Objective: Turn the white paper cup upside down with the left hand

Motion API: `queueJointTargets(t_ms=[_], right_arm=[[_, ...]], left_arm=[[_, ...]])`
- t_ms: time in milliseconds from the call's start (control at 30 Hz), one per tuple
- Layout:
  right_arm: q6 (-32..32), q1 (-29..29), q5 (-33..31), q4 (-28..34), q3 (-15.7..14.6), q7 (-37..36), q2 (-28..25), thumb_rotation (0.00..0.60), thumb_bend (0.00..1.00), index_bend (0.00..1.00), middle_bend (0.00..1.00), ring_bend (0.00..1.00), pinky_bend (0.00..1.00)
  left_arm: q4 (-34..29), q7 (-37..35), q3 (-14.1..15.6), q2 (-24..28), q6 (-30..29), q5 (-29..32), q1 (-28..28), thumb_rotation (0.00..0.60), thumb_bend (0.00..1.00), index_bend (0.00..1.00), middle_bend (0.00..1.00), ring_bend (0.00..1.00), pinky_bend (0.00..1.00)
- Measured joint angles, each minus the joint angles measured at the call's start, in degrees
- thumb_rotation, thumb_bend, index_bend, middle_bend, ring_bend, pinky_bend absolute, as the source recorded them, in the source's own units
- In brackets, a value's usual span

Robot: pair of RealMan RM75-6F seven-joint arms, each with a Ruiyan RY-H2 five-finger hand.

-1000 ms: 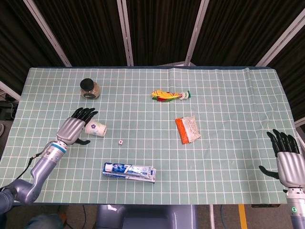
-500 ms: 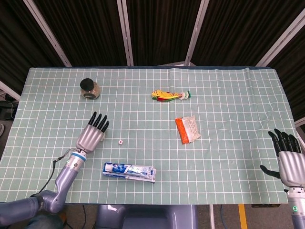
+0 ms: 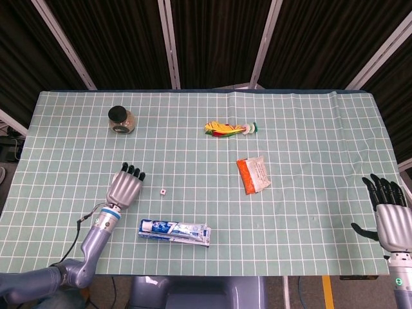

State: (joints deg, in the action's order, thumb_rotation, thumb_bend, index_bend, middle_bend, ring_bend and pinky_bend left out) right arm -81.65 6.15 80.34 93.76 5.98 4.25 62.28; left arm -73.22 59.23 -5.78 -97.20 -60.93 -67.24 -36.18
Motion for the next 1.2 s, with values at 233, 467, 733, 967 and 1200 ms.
queueJointTargets(t_ms=[233,467,733,967,1200], right_arm=[[0.2,0.0,0.0,0.1,-0.1,-0.2,0.0,0.600,0.00,0.06,0.00,0.00,0.00],[0.1,0.0,0.2,0.3,-0.2,-0.3,-0.2,0.600,0.00,0.06,0.00,0.00,0.00],[0.2,0.0,0.3,0.4,-0.3,-0.2,-0.2,0.600,0.00,0.06,0.00,0.00,0.00],[0.4,0.1,0.0,0.3,-0.3,0.2,0.0,0.600,0.00,0.06,0.00,0.00,0.00],[0.4,0.1,0.0,0.4,-0.4,0.7,0.1,0.600,0.00,0.06,0.00,0.00,0.00]], left_arm=[[0.3,-3.4,-0.1,-0.1,0.1,0.0,0.0,0.600,0.00,0.46,0.44,0.41,0.42],[-1.6,-12.2,-2.1,1.7,-0.9,-0.1,0.6,0.600,0.00,0.48,0.45,0.42,0.43],[-4.8,-39.7,-6.9,5.0,-0.8,-1.2,2.1,0.600,0.00,0.48,0.45,0.41,0.45],[-5.2,-74.0,-10.7,6.4,1.9,-2.9,3.1,0.600,0.00,0.48,0.44,0.37,0.41],[-2.0,-99.7,-11.8,4.8,6.0,-7.0,2.8,0.600,0.00,0.48,0.44,0.37,0.41]])
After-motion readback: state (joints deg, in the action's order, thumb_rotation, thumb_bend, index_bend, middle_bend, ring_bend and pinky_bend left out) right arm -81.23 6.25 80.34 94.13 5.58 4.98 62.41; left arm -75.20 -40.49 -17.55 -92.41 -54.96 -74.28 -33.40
